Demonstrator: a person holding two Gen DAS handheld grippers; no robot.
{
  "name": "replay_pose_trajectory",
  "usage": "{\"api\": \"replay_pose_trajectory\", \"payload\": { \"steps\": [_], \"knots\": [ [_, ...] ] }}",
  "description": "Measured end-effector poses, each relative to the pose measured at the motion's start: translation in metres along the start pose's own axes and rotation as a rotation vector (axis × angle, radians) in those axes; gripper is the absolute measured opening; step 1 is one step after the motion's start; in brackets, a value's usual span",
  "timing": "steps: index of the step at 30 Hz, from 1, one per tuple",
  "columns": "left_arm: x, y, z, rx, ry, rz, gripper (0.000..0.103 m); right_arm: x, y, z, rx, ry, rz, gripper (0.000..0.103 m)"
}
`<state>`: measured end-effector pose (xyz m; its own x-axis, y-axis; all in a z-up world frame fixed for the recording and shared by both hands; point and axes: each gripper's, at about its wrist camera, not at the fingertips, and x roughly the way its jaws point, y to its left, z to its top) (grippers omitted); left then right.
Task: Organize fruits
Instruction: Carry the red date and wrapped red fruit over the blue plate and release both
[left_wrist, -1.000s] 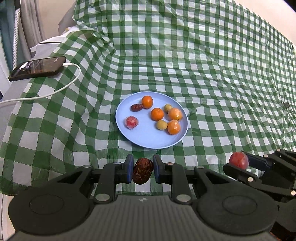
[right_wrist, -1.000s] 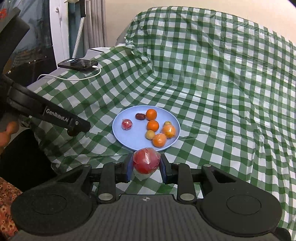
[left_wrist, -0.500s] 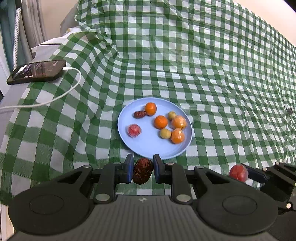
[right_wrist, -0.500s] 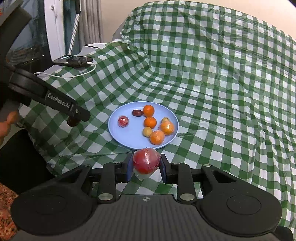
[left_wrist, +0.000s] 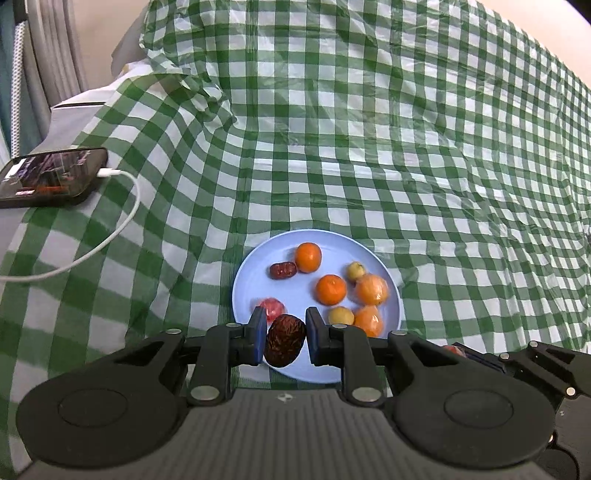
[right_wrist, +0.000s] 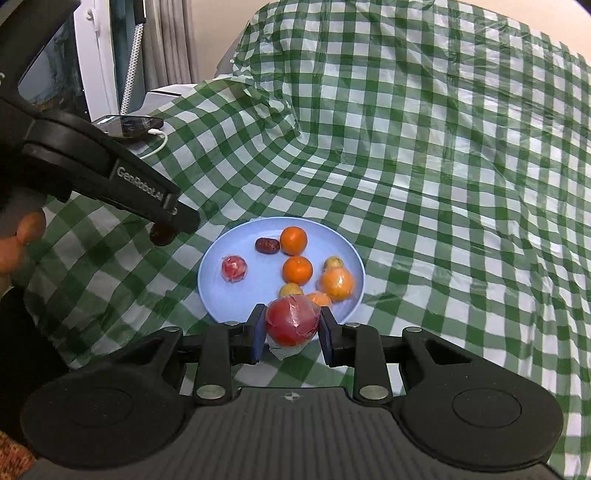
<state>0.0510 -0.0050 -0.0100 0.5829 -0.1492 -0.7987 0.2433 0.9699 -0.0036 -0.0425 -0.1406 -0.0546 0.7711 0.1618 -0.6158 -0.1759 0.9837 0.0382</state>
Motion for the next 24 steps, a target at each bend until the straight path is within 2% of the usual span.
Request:
{"api": "replay_pose_trajectory", "payload": {
  "steps": [13,24],
  "knots": [
    [0.064,-0.005,0.019,0.041,0.061,0.015,0.025,0.064,-0.014,0.016,0.011,0.06,-0.002,0.031],
    [0.105,-0.006,0.026,0.065,0.098,0.026,0.025,0.101,-0.015,0.02,-0.012,0.104,0.008,0.031]
  ]
}}
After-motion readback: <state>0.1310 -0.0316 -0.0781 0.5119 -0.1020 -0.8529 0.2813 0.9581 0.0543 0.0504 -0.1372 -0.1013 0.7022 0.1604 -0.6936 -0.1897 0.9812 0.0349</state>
